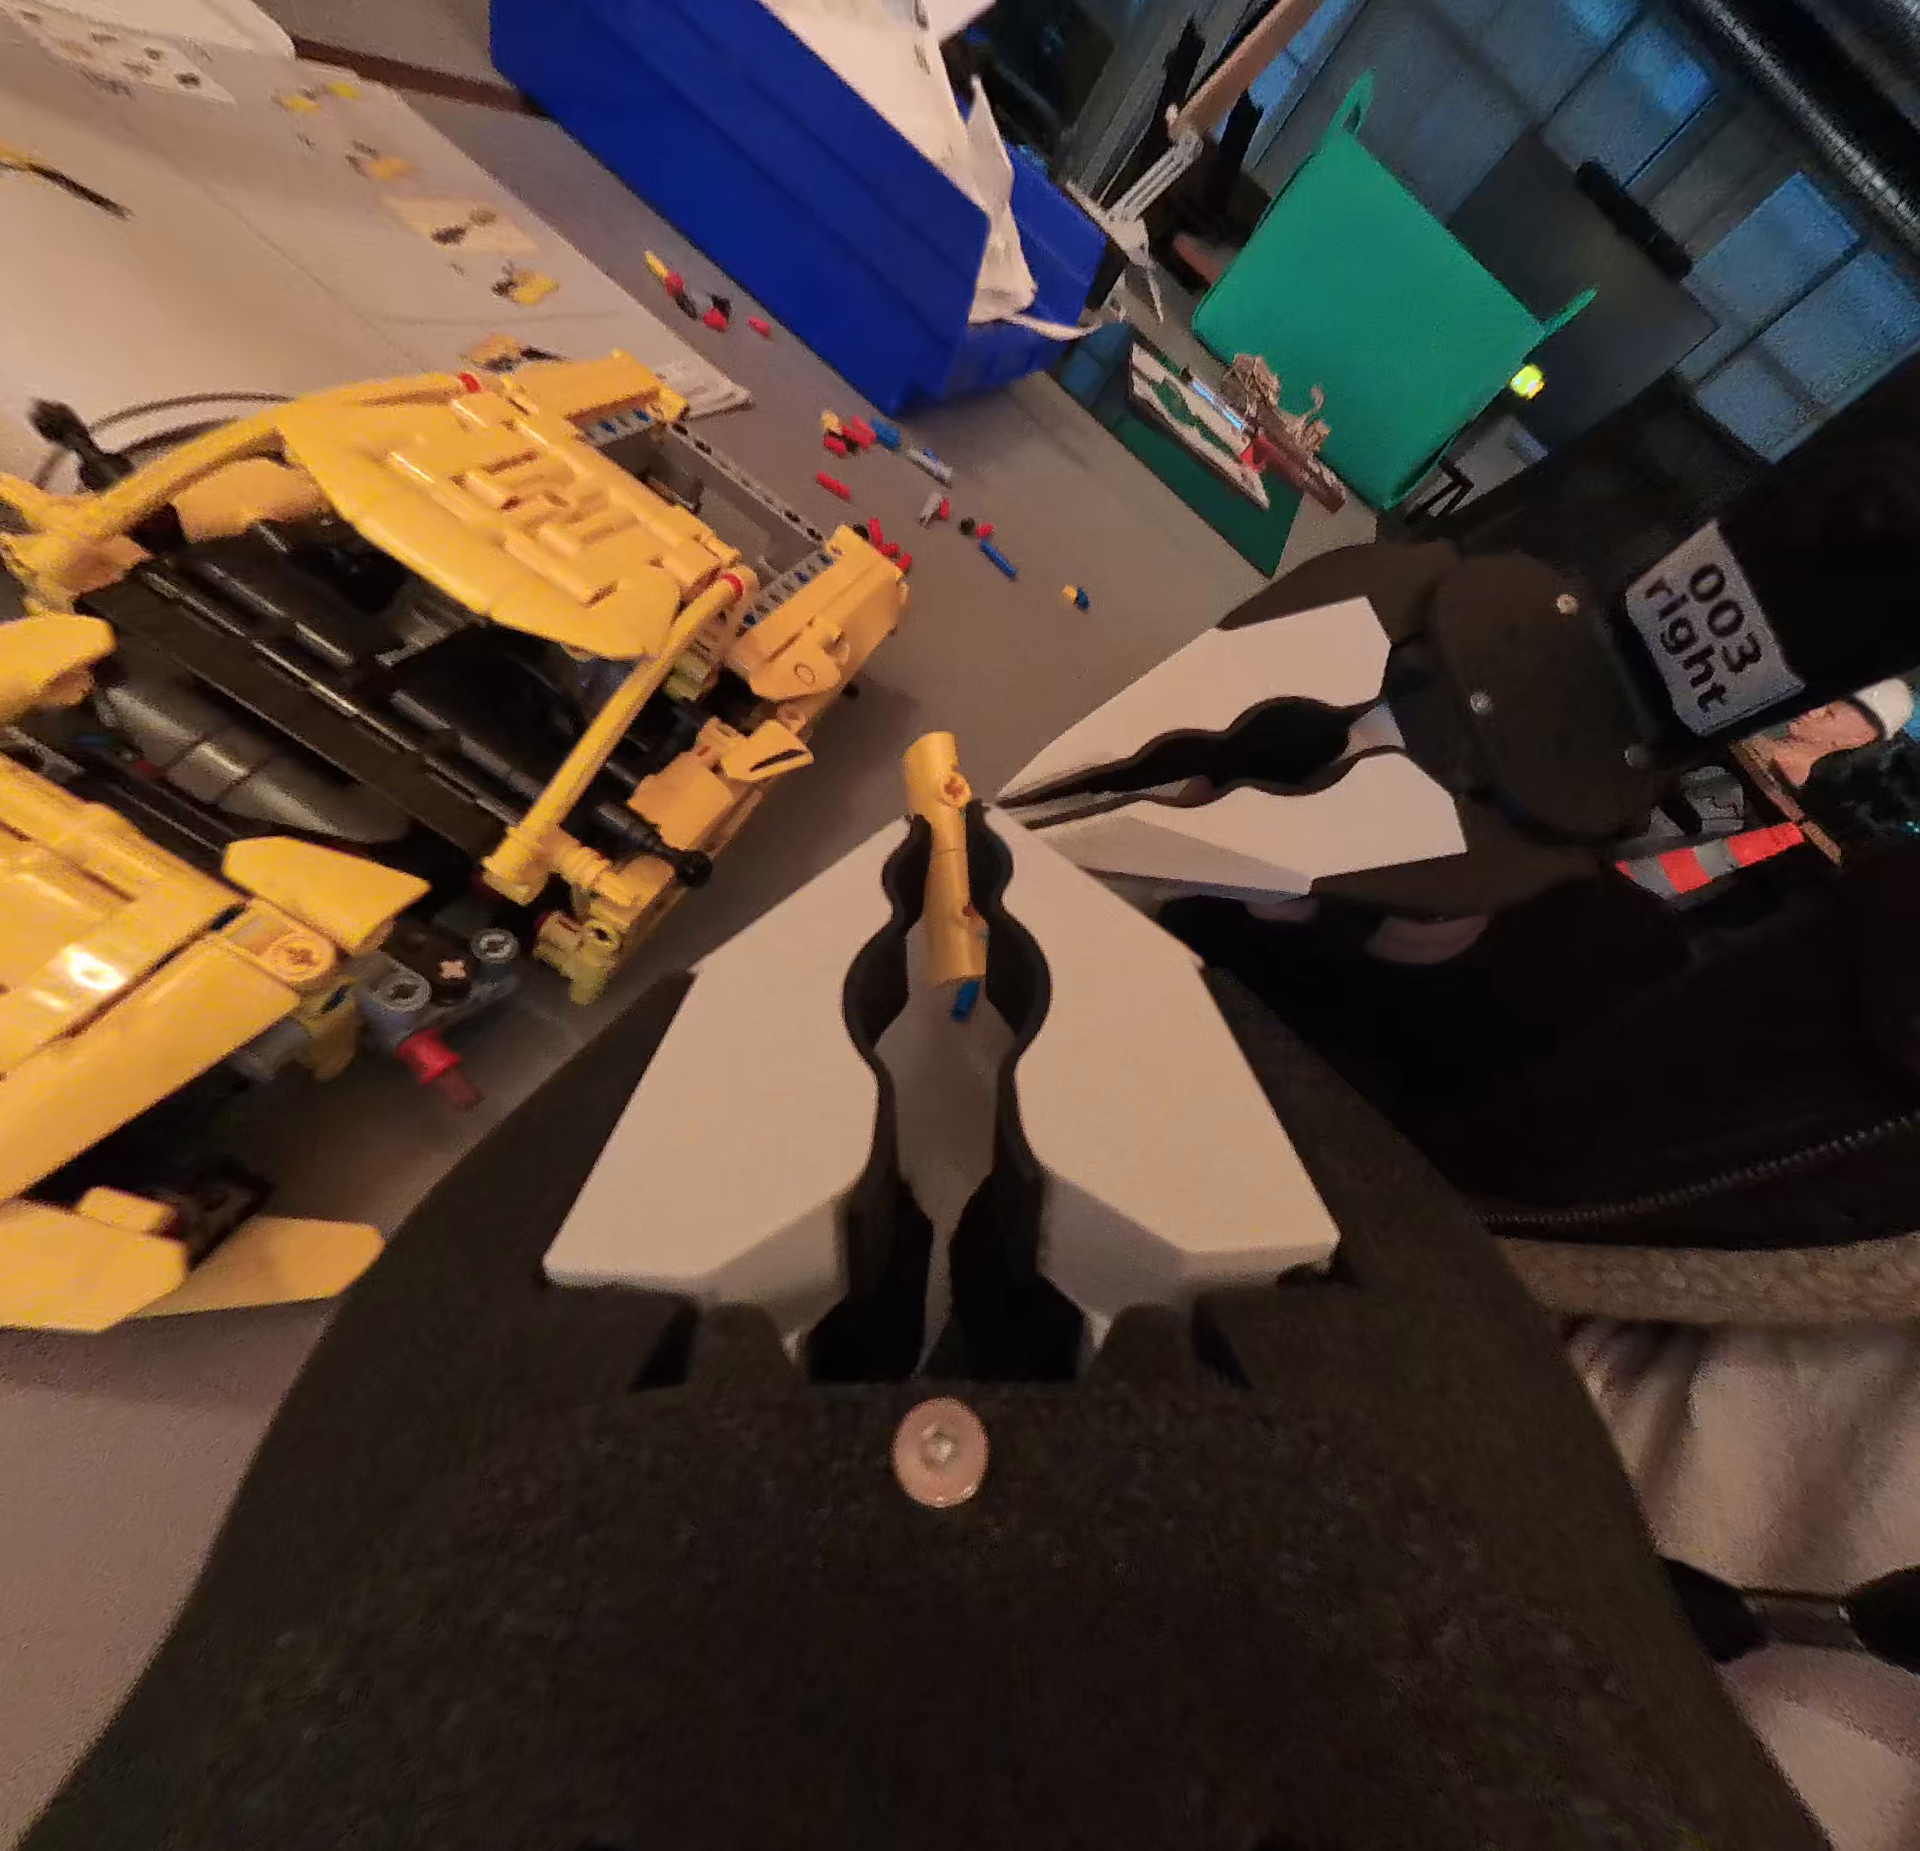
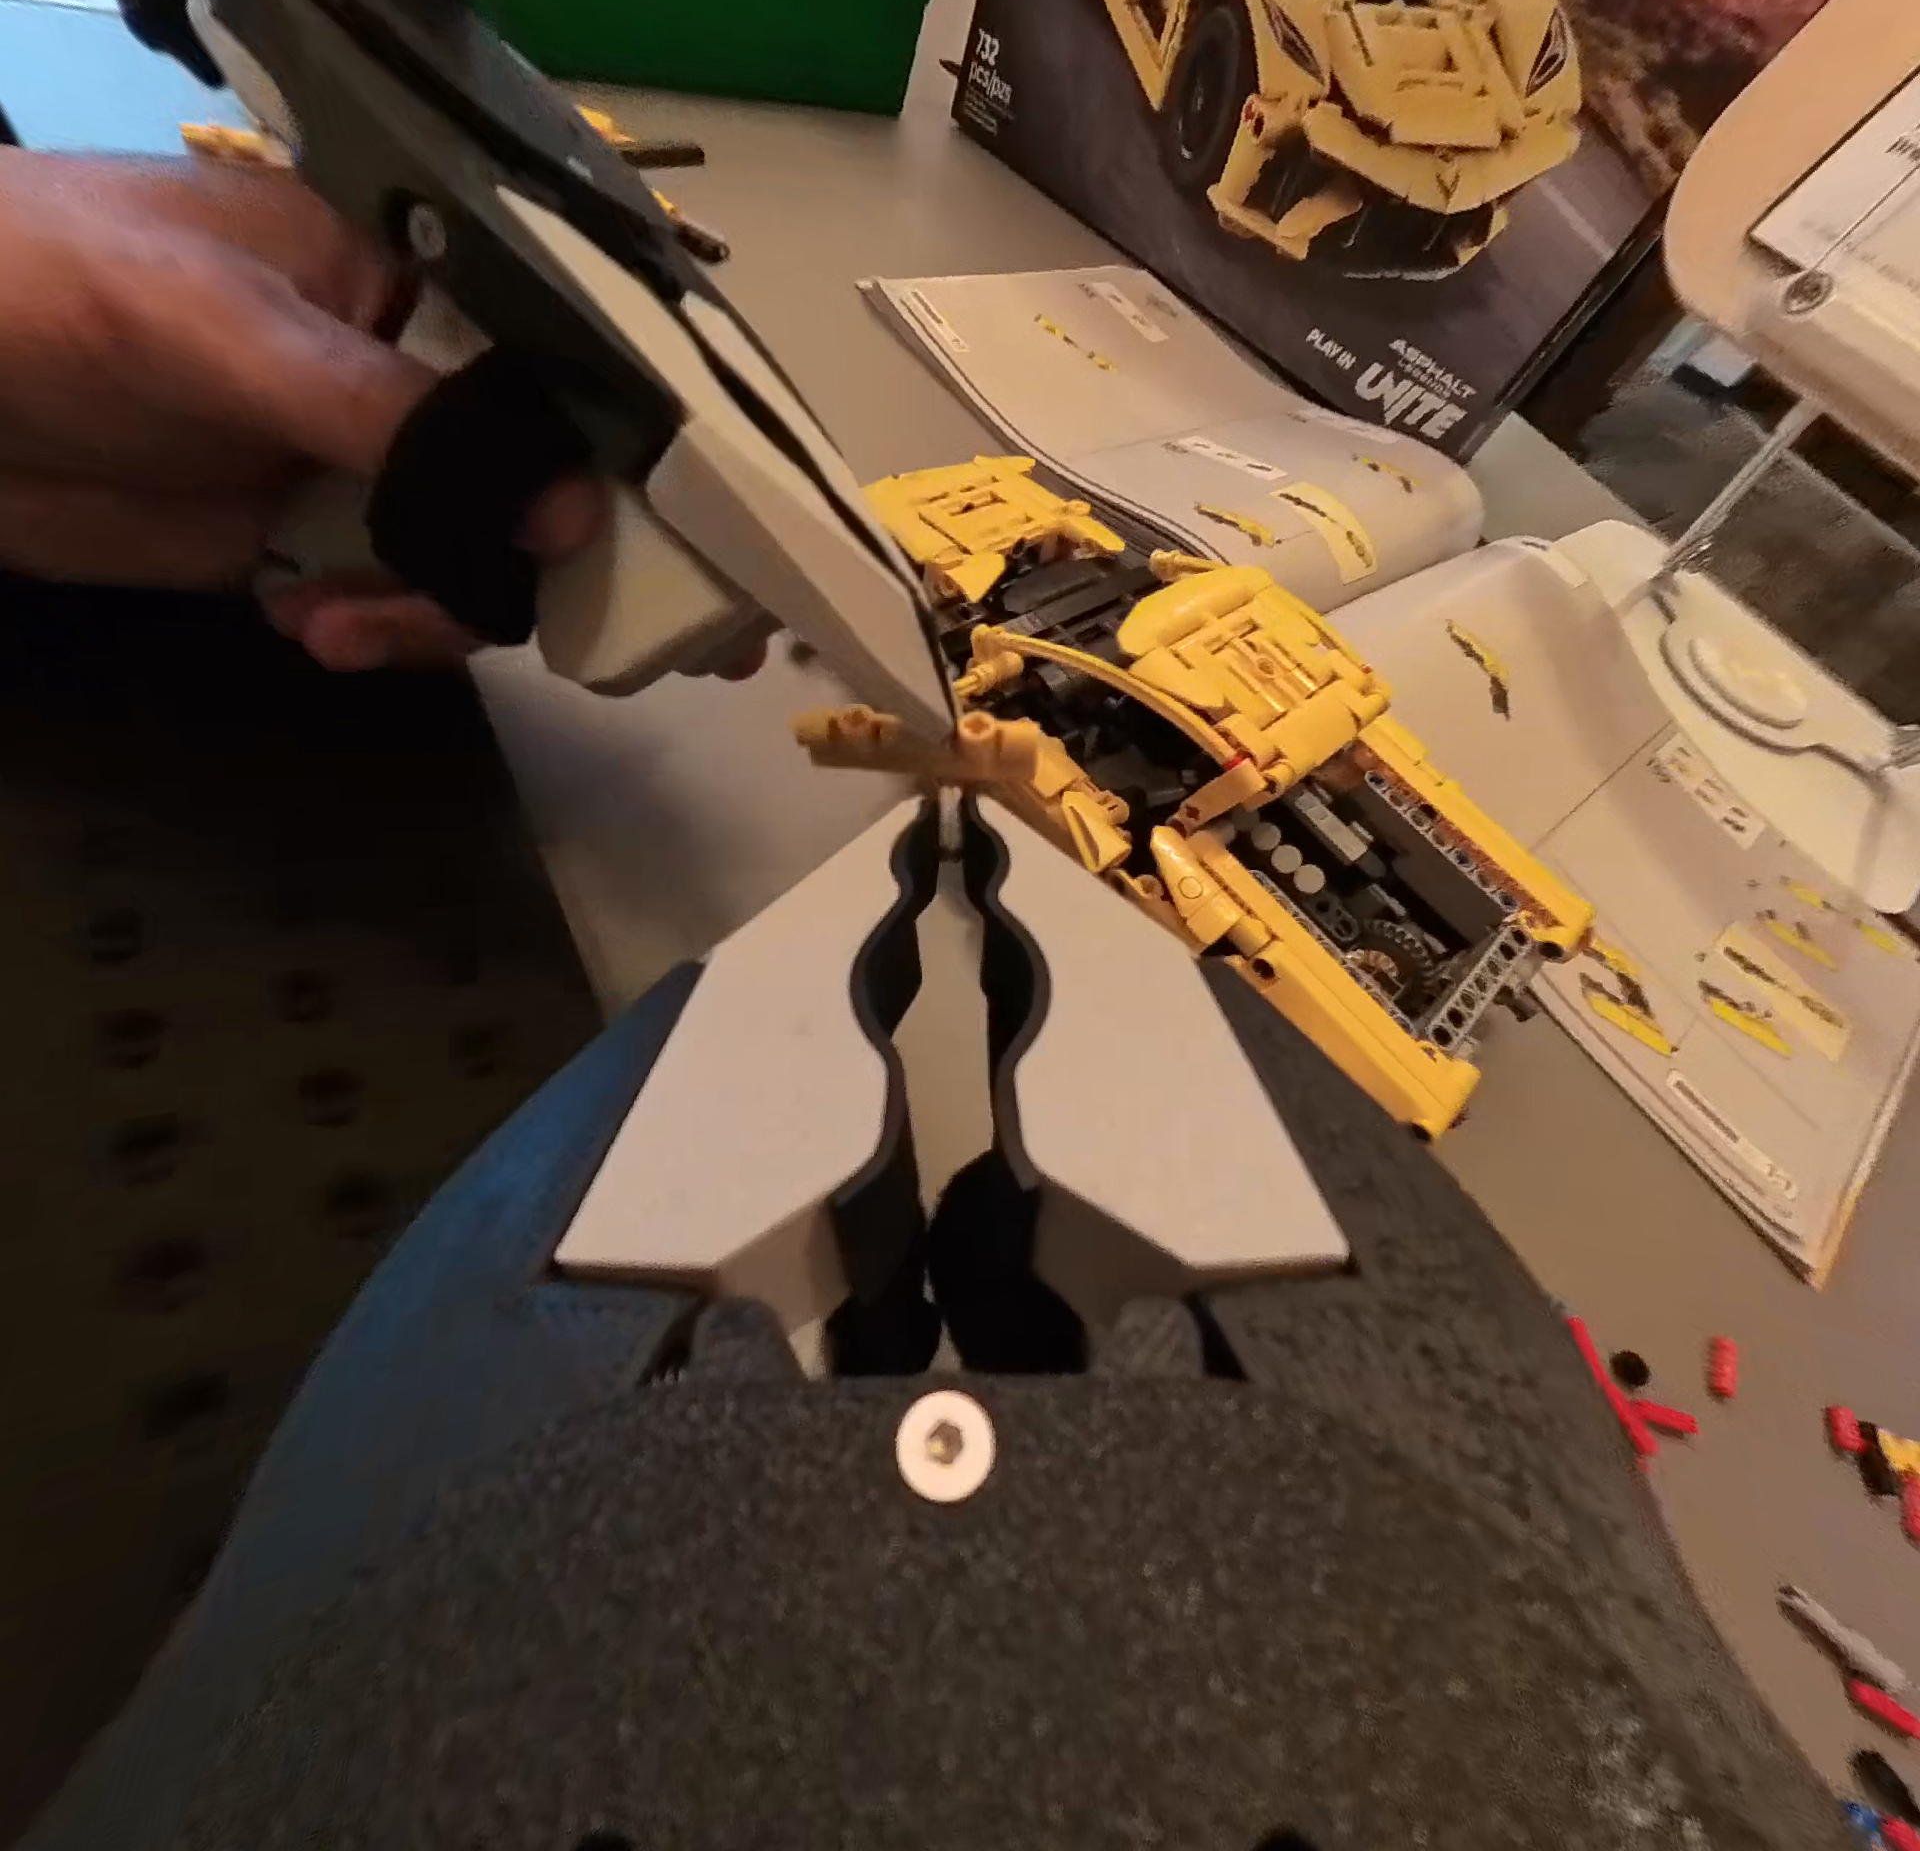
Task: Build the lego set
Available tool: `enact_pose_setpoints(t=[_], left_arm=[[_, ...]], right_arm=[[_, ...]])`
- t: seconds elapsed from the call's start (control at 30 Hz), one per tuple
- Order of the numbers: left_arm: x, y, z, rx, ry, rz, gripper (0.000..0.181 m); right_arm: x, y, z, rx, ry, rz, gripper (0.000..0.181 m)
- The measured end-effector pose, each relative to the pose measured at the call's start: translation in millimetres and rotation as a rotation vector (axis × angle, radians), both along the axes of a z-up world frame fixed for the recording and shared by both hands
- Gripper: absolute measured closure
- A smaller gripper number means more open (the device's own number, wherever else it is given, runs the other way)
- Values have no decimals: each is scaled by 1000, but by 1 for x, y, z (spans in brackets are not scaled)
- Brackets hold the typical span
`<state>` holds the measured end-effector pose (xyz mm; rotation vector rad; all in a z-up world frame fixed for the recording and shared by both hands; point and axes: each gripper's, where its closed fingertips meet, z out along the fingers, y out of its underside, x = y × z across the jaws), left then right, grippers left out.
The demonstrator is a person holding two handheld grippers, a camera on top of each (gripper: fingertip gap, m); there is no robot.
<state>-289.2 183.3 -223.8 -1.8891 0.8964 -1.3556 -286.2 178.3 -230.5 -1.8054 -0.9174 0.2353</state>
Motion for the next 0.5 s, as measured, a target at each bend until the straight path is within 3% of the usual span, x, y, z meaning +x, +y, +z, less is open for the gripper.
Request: enact_pose_setpoints(t=[0.17,0.33,0.5], left_arm=[[1,-4,-8,78,85,-31,175],[-19,-15,-41,248,420,-156,176],[-26,-30,-52,211,439,-279,175]], right_arm=[[2,2,4,16,18,-15,178],[-3,-4,-16,-114,43,48,177],[-8,-9,-20,-183,98,102,177]])
